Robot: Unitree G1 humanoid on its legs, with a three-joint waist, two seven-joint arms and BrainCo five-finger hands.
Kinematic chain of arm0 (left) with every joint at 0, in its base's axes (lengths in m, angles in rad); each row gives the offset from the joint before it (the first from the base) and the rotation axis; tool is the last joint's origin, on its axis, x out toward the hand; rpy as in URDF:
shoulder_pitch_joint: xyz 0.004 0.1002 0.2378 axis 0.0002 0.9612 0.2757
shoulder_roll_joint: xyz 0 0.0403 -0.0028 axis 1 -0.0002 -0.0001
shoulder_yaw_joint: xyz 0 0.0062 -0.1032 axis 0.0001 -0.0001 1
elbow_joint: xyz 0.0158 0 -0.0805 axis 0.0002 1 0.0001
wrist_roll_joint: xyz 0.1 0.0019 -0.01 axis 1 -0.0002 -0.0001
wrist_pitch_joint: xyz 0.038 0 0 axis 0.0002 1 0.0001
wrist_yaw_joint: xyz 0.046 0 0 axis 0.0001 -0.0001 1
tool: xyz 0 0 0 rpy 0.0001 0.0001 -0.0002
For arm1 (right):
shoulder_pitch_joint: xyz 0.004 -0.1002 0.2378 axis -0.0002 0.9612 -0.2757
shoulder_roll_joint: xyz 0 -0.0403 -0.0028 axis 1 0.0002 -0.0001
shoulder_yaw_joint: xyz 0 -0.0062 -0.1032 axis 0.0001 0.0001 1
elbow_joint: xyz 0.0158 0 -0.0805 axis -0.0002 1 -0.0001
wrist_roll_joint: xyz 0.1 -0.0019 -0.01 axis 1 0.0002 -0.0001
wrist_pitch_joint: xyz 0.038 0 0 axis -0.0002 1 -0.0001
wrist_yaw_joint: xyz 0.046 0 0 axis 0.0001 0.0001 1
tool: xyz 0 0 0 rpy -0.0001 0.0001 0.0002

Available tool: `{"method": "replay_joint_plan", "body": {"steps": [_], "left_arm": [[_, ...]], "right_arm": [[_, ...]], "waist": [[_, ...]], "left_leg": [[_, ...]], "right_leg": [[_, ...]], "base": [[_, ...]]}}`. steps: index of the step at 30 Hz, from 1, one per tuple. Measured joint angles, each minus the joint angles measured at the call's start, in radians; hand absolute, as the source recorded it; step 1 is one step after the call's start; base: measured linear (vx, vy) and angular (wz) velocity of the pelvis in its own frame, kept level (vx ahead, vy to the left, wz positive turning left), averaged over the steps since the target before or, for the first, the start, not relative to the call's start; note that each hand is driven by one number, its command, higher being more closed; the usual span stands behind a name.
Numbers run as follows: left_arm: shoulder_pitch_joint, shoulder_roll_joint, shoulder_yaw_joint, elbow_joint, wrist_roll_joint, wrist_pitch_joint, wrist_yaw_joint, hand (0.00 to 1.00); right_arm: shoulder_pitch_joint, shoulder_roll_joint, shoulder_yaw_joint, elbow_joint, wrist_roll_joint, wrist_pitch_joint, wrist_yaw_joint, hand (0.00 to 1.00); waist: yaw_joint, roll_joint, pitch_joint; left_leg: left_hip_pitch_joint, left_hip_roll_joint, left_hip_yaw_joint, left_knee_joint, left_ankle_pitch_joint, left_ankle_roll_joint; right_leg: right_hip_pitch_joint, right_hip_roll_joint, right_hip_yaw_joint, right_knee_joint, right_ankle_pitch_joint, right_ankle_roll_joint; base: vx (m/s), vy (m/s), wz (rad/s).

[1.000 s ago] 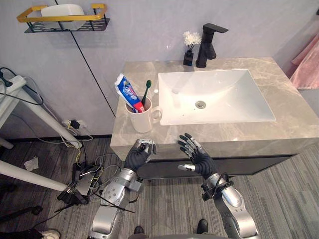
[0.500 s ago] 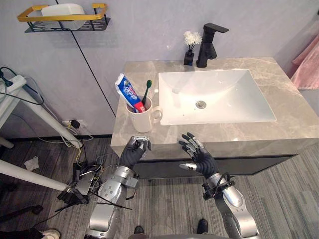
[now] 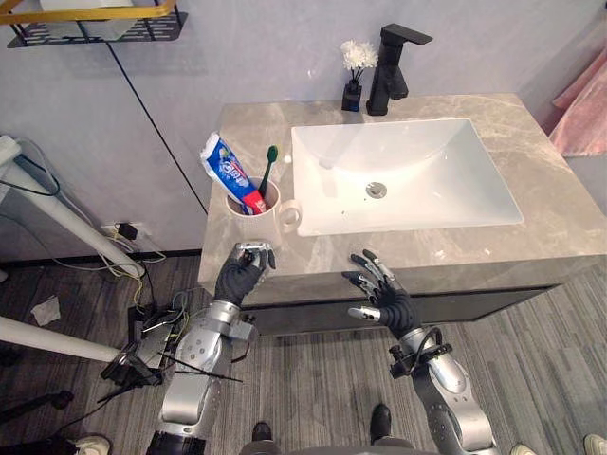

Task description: Organize washtable

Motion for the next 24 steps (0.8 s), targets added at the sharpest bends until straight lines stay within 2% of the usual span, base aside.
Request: {"method": "replay_joint_plan", "body": {"steps": [7,24], "left_arm": [[-0.009,0.008,0.001,0.004,0.000,0.000,0.004,1.00],[-0.065,0.007,0.000,0.046,-0.001,-0.013,0.002,1.00]], "right_arm": [[-0.006,-0.001,-0.001,-0.010,0.000,-0.002,0.000,0.00],[-0.018,-0.005,-0.002,-0.023,0.000,-0.005,-0.015,0.00]], "waist": [[0.000,-0.011,0.023],[0.001,-0.008,0.054]], "left_leg": [[-0.001,0.000,0.003,0.003,-0.005,0.002],[-0.020,0.001,0.006,0.008,-0.007,0.005]], "right_leg": [[0.000,0.000,0.003,0.000,0.001,-0.001],[-0.013,0.000,0.005,0.000,0.021,-0.008]], "base": [[0.00,0.000,0.00],[-0.01,-0.001,0.00]]}}
